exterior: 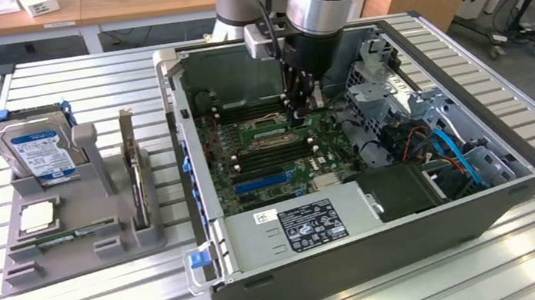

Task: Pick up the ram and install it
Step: 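Insert the ram into the slot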

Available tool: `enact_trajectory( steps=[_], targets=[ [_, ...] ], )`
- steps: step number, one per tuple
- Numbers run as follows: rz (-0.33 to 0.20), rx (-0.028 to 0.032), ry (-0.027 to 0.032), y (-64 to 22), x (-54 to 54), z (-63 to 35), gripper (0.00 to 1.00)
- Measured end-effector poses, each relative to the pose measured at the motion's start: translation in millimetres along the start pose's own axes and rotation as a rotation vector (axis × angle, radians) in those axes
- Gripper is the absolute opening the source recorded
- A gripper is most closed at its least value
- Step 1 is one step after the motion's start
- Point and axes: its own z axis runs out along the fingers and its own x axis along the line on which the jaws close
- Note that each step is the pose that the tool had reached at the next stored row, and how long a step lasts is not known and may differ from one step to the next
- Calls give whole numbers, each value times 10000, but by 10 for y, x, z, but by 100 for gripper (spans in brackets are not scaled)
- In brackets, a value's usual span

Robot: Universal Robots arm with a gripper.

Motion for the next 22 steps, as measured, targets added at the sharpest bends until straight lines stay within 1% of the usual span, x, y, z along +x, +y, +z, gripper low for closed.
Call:
enact_trajectory(
  steps=[11,19,22],
  targets=[
    [-1,0,0,-4,4,127,12],
    [1,0,1,-4,20,128,12],
    [-1,0,1,-5,21,147,12]
  ],
)
